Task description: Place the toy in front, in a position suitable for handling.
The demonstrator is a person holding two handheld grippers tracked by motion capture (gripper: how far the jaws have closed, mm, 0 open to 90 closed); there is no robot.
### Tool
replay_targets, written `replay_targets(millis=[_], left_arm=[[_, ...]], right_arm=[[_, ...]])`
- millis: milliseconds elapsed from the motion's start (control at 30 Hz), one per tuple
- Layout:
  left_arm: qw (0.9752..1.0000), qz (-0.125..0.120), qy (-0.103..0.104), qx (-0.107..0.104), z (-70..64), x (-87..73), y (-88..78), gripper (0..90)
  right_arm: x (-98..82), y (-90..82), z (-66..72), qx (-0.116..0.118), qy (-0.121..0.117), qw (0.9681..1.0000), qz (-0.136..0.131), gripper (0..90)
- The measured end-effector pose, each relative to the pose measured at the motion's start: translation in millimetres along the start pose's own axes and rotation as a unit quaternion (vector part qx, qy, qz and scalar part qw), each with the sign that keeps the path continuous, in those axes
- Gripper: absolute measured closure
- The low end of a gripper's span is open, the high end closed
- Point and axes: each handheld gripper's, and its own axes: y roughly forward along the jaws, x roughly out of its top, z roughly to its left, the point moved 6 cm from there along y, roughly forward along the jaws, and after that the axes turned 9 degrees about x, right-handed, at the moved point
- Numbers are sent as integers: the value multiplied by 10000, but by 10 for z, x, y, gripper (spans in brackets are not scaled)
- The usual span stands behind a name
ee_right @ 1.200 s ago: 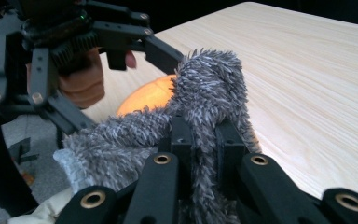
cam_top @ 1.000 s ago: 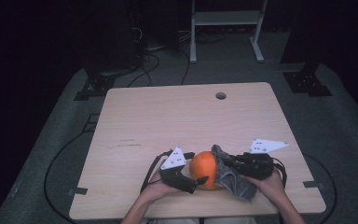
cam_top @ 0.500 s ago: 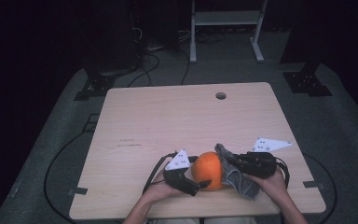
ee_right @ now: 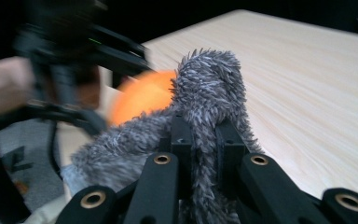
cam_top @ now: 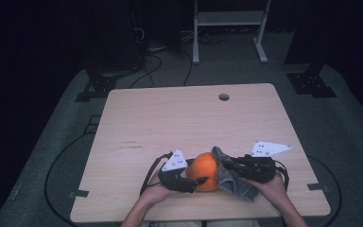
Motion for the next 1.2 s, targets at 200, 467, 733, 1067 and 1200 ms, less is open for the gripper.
replay_targets(millis=[200,467,733,1067,1200], left_arm=[[9997,7,-14,226,-72,19,85,296],[9998,-37,170,122,-127,-14,82,285],[9986,-157,501,55,-84,-35,61,184],[9972,-156,625,393,-236,0,136,327],[9973,-210,631,313,-266,-33,118,346]], right_arm=[[108,166,301,81,-729,9970,238,806],[28,-55,-48,-628,-317,9974,136,806],[-68,-47,-108,-417,-124,9990,90,804],[112,110,314,151,-889,9953,346,806],[134,114,260,-117,-886,9954,337,806]])
